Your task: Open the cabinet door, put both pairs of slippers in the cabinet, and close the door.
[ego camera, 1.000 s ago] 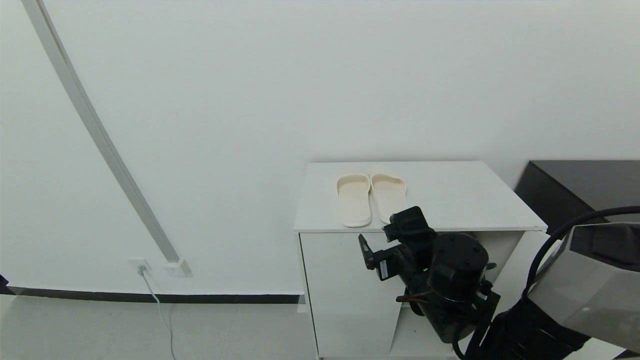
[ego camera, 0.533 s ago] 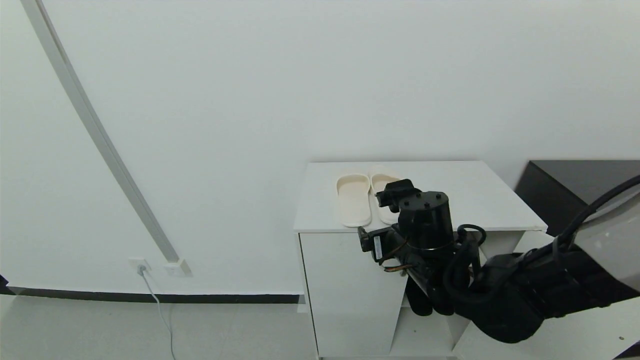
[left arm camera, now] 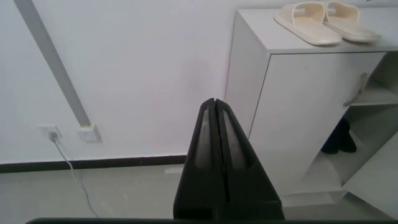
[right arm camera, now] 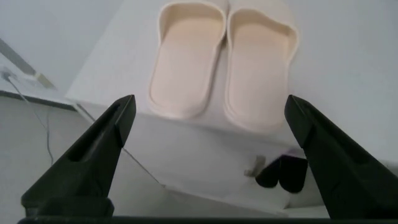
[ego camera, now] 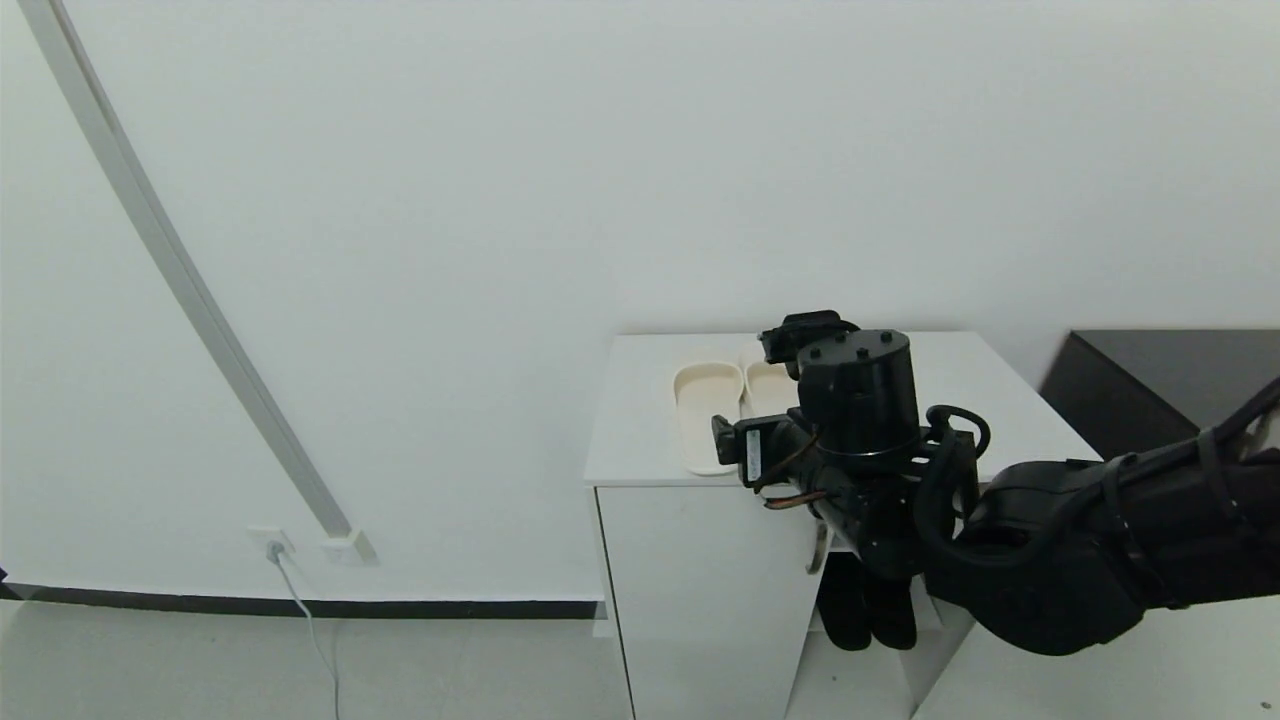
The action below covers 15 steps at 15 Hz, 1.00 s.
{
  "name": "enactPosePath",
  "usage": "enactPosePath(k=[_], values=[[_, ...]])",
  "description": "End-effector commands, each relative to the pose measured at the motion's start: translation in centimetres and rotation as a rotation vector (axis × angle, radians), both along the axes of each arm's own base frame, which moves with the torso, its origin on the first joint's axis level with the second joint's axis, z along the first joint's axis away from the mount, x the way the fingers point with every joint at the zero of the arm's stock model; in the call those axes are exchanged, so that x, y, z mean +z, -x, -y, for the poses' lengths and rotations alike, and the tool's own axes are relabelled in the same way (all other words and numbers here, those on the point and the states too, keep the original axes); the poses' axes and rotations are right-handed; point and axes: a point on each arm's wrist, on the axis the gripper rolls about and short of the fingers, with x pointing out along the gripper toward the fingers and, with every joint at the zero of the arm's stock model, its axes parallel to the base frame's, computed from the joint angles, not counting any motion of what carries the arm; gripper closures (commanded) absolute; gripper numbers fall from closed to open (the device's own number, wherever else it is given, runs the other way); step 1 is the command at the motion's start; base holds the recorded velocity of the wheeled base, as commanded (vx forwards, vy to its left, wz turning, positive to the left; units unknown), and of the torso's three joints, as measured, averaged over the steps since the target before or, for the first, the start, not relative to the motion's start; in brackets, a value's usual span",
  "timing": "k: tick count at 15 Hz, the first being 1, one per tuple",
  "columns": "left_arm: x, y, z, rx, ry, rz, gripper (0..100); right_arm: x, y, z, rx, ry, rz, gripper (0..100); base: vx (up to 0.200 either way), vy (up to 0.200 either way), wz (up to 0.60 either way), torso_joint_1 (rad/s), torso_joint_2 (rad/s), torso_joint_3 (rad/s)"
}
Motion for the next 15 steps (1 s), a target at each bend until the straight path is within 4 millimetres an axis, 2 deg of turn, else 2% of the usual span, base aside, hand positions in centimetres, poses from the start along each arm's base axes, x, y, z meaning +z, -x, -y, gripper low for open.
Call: enactPosePath(k=[1, 3, 7, 11, 15], values=[[0.0, 0.0, 0.0, 0.000, 0.000, 0.000, 100, -0.1, 0.2, -0.3, 0.002, -0.006, 0.006, 0, 0.200, 0.000, 0.00, 0.007, 0.01, -0.002], [0.0, 0.0, 0.0, 0.002, 0.002, 0.000, 100, -0.6, 0.1, -0.4, -0.011, -0.015, 0.020, 0, 0.200, 0.000, 0.00, 0.010, 0.00, 0.007], [0.0, 0.0, 0.0, 0.002, 0.002, 0.000, 100, -3.3, -0.6, -0.9, -0.015, -0.001, 0.007, 0, 0.000, 0.000, 0.00, 0.000, 0.00, 0.000], [0.0, 0.0, 0.0, 0.002, 0.002, 0.000, 100, -6.6, -2.8, -1.7, -0.036, 0.004, 0.010, 0, 0.000, 0.000, 0.00, 0.000, 0.00, 0.000], [0.0, 0.0, 0.0, 0.002, 0.002, 0.000, 100, -7.3, -5.7, -1.8, -0.070, -0.020, 0.030, 0, 0.000, 0.000, 0.00, 0.000, 0.00, 0.000]])
